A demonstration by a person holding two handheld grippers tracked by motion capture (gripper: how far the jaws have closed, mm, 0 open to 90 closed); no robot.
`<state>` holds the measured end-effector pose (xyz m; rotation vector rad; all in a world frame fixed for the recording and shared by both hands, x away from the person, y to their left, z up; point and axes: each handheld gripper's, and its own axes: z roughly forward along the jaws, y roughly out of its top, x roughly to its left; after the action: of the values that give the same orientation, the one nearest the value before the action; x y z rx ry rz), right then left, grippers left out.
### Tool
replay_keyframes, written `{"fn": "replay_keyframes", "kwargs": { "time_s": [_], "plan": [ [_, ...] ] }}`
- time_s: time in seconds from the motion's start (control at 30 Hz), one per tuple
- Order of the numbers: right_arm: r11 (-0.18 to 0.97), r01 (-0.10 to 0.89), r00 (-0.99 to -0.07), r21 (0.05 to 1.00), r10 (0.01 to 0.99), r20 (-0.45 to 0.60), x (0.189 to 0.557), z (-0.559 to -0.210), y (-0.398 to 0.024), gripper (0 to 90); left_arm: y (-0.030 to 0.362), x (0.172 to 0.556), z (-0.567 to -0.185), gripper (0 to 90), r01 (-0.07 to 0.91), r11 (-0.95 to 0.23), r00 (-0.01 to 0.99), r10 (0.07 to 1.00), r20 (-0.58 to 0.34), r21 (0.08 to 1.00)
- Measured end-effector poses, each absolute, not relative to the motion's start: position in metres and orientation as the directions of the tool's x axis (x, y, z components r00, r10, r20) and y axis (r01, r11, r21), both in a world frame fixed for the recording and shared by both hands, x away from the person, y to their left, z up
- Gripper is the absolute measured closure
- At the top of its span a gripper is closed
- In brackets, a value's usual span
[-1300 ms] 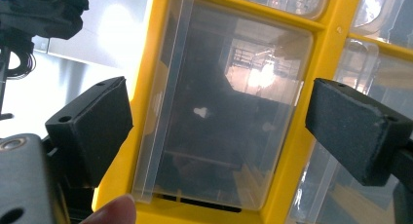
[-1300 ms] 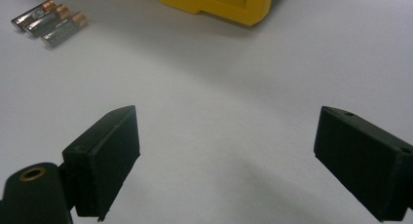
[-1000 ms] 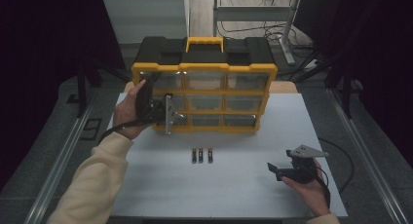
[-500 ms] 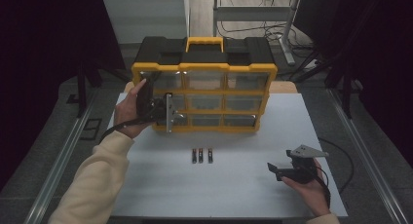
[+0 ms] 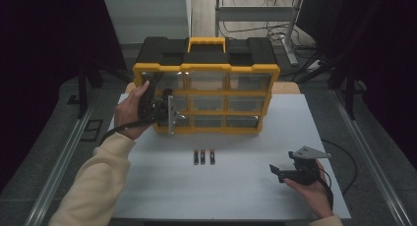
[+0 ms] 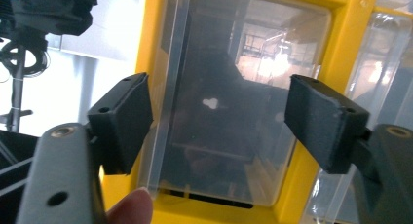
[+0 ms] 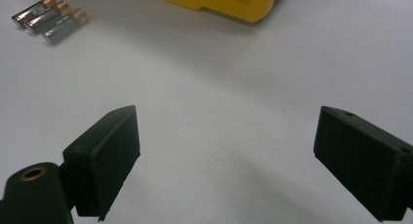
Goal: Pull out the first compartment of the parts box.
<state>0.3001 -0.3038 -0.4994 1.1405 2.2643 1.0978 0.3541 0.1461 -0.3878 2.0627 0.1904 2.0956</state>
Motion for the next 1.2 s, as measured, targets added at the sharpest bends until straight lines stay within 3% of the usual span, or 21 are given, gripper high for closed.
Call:
{"fn": "replay_keyframes", "kwargs": {
  "time_s": [0.6,1.2],
  "plan": [
    [0.371,0.509,-0.604,0.777,0.797,0.015,0.3007,-0.5004,-0.3036,10.1,0.1489,0.3526,-0.3869,41.9,-0.055,-0.983,-0.058,0.181,0.982,0.178],
    [0.37,0.508,-0.603,0.778,0.798,0.014,0.3005,-0.5001,-0.3039,10.1,0.1505,0.3521,-0.3873,62.0,-0.049,-0.991,-0.133,0.132,0.982,0.127]
  ]
}}
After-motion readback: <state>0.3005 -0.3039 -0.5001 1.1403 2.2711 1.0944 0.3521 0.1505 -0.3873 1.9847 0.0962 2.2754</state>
